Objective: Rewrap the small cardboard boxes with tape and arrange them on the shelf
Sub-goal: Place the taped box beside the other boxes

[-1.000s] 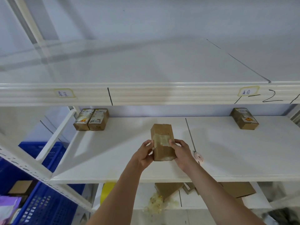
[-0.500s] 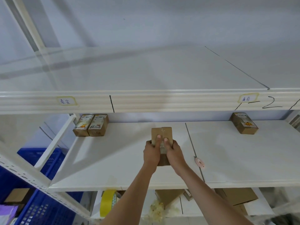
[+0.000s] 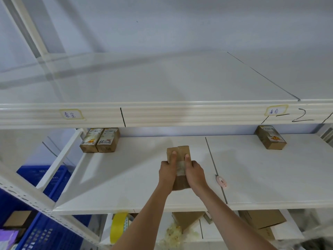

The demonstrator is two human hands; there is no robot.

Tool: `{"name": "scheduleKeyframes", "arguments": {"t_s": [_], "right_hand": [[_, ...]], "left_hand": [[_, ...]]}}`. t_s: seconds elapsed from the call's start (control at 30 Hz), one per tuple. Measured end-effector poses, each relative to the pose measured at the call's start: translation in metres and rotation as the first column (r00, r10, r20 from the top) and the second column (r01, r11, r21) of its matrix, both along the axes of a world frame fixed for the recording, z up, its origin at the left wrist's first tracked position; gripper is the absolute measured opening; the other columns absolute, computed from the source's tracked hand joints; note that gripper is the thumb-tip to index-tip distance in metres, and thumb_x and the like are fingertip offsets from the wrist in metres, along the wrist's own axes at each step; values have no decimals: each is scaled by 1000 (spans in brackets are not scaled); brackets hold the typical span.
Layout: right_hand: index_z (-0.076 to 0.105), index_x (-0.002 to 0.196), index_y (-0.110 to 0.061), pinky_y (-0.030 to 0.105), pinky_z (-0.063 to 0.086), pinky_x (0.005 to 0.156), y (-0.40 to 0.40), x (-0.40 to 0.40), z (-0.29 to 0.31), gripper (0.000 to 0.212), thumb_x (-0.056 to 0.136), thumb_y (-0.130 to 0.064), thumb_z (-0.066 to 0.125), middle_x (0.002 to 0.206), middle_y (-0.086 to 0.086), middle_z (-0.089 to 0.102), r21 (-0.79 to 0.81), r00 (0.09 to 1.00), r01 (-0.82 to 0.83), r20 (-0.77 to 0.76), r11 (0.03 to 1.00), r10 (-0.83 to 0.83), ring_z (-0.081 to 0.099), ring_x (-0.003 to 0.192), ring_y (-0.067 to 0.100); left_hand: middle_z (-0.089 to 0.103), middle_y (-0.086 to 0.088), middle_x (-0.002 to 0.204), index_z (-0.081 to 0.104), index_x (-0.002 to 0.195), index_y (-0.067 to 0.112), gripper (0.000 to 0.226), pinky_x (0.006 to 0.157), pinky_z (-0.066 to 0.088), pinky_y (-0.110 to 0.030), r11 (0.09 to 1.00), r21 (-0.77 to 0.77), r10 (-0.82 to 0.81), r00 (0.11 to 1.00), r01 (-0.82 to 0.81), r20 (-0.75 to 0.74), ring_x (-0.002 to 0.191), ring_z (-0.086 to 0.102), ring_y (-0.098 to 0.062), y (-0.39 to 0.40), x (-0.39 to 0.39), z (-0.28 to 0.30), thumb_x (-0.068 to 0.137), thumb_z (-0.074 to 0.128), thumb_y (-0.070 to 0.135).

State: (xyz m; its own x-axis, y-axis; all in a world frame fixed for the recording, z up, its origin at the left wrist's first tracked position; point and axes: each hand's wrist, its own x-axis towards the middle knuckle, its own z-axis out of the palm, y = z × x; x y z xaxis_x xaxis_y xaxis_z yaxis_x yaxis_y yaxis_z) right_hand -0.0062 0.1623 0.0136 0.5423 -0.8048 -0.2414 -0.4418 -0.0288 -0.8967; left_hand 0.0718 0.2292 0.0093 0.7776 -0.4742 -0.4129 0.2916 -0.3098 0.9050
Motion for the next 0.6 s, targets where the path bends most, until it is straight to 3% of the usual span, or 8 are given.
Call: {"name": "scheduleKeyframes", "arguments": {"t_s": [0.1, 0.17, 0.3, 0.4, 0.47, 0.53, 0.6], "right_hand": [[59, 104, -11, 24, 46, 64, -2, 5, 0, 59, 102, -61, 27, 97, 6, 65, -74, 998, -24, -68, 997, 19, 62, 83, 14], [57, 103, -11, 23, 43, 61, -2, 8, -2, 60, 101, -62, 26, 94, 4, 64, -88, 993, -33, -113, 996, 23, 60, 80, 14], [54, 105, -11, 27, 47, 64, 2, 14, -8, 59, 100, -63, 28, 95, 4, 63, -84, 990, 16, -138, 996, -28, 61, 81, 17], [43, 119, -10, 37, 54, 75, 4, 19, -13, 58, 99, -64, 32, 107, 10, 62, -88, 980, 126, -144, 988, -138, 62, 90, 25], [35, 126, -11, 40, 55, 78, 4, 20, -12, 60, 98, -64, 38, 114, 11, 56, -81, 971, 186, -138, 979, -196, 62, 97, 30], [33, 127, -11, 39, 52, 77, 2, 20, -8, 60, 97, -61, 46, 114, 9, 50, -88, 965, 199, -154, 976, -210, 60, 101, 33], [36, 123, -12, 41, 55, 79, 1, 20, -5, 49, 99, -53, 49, 113, 9, 57, -134, 972, 156, -155, 979, -176, 63, 99, 32]], "left_hand": [[67, -4, 94, 60, 97, 13, 57, 79, 57, -38, 998, 43, 44, 993, -49, 107, 85, 67, -21, -3, 0, 2, 94, 46, 69], [67, -4, 94, 60, 99, 12, 58, 72, 53, -33, 998, 56, 29, 991, -36, 127, 83, 65, -19, -3, 0, 6, 94, 46, 68], [67, -7, 97, 60, 97, 12, 62, 78, 53, -35, 991, 131, -37, 987, 16, 159, 83, 64, -21, -3, 5, 4, 95, 39, 71], [61, -12, 121, 56, 126, 13, 84, 95, 52, -44, 974, 225, -56, 977, 8, 207, 105, 62, -29, -5, 9, 3, 91, 22, 81], [57, -11, 130, 50, 137, 18, 68, 98, 50, -44, 975, 209, 21, 968, -76, 251, 115, 59, -30, -4, 12, 6, 96, 33, 70], [65, -7, 121, 61, 122, 20, 50, 96, 51, -39, 995, 89, 32, 987, -46, 155, 106, 63, -26, -5, 15, 7, 99, 39, 59], [71, -6, 114, 67, 106, 23, 47, 97, 53, -41, 996, 19, -91, 996, 91, -23, 101, 66, -23, -8, 15, 10, 99, 36, 57]]}}
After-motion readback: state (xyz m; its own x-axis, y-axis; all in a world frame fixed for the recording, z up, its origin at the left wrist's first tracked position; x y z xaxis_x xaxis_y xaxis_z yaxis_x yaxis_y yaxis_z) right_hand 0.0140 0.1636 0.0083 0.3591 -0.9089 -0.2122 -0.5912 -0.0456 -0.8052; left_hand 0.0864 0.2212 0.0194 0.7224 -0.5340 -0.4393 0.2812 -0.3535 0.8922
